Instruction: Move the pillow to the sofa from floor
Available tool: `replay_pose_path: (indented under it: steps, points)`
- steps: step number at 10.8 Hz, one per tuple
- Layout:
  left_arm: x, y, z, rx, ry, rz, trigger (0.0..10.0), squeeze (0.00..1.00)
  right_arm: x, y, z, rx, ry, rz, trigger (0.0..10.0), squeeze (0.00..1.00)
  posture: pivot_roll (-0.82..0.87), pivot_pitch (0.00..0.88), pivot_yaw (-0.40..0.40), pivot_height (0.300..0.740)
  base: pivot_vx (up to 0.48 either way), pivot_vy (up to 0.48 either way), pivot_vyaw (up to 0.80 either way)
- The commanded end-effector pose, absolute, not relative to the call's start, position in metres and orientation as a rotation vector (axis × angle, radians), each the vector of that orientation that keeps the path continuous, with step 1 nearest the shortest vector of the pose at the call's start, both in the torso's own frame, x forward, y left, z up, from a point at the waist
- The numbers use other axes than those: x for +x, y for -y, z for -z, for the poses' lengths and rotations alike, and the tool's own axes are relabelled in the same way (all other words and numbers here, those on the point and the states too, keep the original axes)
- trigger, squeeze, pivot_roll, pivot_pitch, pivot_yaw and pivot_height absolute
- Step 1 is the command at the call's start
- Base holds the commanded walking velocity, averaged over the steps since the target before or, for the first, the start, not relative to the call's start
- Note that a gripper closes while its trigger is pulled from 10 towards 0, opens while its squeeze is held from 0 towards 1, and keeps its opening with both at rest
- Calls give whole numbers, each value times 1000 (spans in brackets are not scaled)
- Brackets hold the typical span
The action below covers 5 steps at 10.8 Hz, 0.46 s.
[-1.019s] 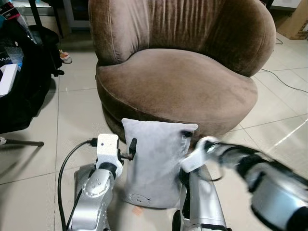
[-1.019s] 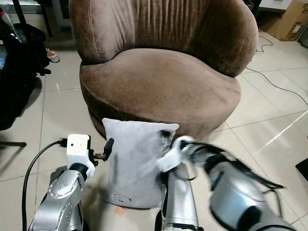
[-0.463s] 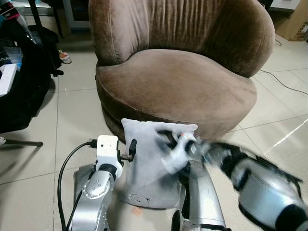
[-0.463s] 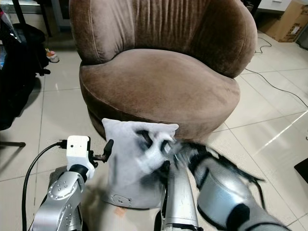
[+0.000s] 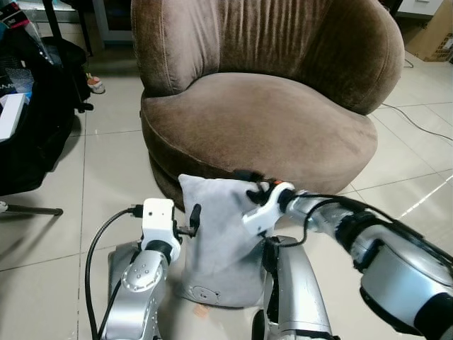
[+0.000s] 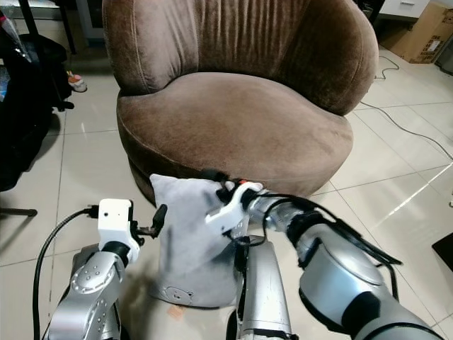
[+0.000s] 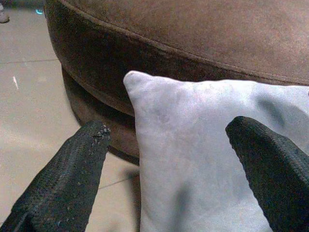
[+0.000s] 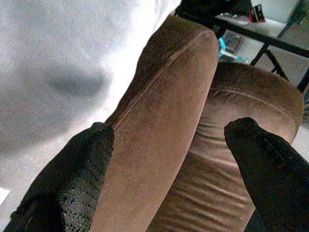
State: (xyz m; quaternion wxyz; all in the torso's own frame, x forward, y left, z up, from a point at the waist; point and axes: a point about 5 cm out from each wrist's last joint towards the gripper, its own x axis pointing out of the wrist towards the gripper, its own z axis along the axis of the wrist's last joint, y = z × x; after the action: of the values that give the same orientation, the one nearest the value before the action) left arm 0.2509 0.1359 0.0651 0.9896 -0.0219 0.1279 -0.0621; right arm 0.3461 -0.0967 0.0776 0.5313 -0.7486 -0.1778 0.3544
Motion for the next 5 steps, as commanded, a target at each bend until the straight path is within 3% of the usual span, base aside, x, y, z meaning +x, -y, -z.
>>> replay_pose_path:
  steps: [1,2,3,4,5]
  points:
    - [252,-131,-65,-49,-258,148,10000,0,344,115,-68,-1751,288,-824,10000,0,-44,15,-149,412,0,0,0]
    - [254,-134,-64,-52,-261,146,10000,0,343,131,-60,-1524,33,-735,10000,0,-45,12,-144,412,0,0,0]
    - [258,-140,-66,-45,-259,142,10000,0,346,139,-58,-1085,-219,-581,10000,0,-41,10,-131,412,0,0,0]
    - [261,-144,-67,-33,-259,141,10000,0,350,142,-59,-764,-326,-475,10000,0,-38,0,-125,412,0,0,0]
    - [269,-155,-67,-15,-263,135,10000,0,356,139,-65,-325,-383,-377,10000,0,-31,0,-79,412,0,0,0]
